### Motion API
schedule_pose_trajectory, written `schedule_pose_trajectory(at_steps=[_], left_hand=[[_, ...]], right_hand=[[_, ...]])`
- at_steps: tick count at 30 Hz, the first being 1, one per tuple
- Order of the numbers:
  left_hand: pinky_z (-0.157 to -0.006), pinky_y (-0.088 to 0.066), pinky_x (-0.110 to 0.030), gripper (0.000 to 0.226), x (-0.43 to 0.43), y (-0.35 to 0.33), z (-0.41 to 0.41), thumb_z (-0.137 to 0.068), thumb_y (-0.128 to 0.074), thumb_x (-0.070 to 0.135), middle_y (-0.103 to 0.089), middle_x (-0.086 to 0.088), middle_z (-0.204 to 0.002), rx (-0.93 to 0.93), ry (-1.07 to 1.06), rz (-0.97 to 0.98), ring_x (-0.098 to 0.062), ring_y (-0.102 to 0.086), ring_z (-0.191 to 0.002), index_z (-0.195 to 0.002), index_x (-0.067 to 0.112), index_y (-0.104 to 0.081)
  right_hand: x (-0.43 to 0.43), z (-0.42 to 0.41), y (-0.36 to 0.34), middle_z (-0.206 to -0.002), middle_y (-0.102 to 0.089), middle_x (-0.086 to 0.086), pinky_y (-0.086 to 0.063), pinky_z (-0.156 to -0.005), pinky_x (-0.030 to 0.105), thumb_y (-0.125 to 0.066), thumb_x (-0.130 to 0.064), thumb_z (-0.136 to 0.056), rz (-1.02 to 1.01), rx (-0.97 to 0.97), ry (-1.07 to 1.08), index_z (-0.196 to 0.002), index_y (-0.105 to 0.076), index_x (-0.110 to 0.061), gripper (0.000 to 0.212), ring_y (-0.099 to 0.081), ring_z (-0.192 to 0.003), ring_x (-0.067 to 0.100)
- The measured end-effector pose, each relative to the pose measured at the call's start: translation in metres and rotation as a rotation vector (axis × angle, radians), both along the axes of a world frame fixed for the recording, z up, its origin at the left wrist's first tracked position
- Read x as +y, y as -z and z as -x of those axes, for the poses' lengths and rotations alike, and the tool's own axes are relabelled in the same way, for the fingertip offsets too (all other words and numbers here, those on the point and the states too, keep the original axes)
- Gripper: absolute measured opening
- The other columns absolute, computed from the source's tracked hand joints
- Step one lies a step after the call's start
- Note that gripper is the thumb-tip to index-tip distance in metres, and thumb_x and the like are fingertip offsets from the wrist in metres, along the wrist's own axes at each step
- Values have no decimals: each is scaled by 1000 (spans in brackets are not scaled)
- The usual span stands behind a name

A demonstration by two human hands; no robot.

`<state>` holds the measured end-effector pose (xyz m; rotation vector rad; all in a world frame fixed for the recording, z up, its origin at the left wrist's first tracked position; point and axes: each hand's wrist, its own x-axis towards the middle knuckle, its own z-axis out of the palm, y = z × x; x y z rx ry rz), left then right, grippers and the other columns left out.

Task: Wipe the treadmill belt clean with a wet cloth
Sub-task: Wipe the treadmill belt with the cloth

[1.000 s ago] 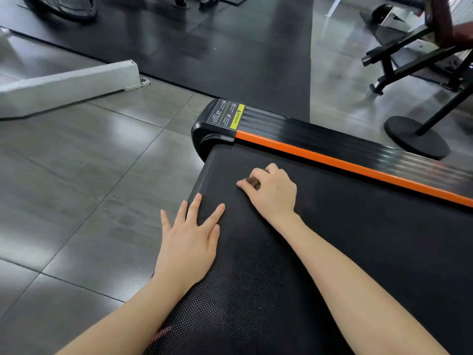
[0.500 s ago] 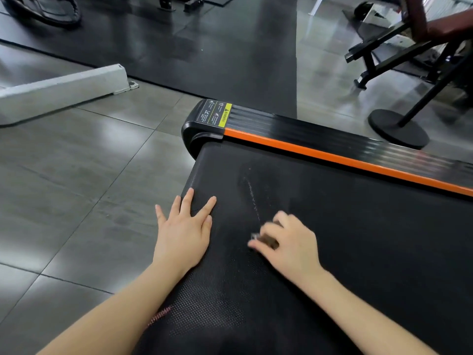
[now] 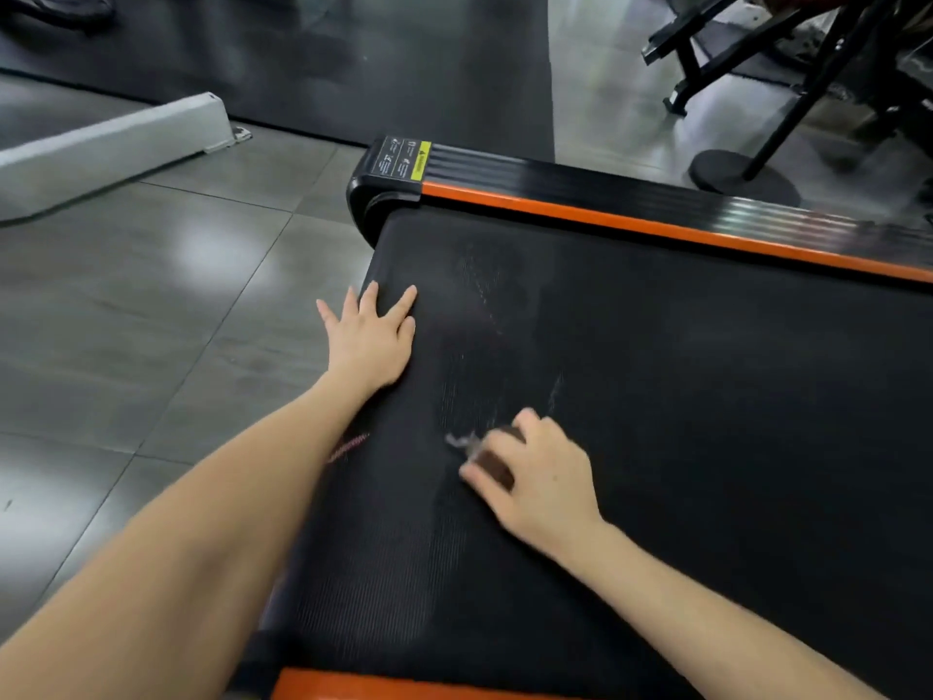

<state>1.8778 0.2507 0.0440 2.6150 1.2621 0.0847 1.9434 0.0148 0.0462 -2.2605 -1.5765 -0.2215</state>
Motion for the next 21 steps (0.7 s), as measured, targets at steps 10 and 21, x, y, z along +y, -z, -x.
schedule_pose_trajectory(at_steps=[10, 21], left_hand=[[-113, -9, -55, 51, -28, -15, 42, -98, -31, 44, -30, -13, -151, -129, -84, 66, -31, -20, -141, -147, 33, -26], [-107, -27, -37, 44, -44, -49, 90, -97, -40, 38, -43, -9, -144, -242, -207, 55, -28, -36, -132, -140, 28, -43]], right_hand=[[1, 0, -1, -90, -51, -7, -39, -50, 25, -43, -69, -81, 8, 21, -6, -101, -60, -31, 47, -54, -76, 16], [-8, -27, -16, -105, -61, -4, -38, -76, 34, -48, -62, -81, -196, 38, -340, -100, -71, -32, 42, -55, -91, 20]])
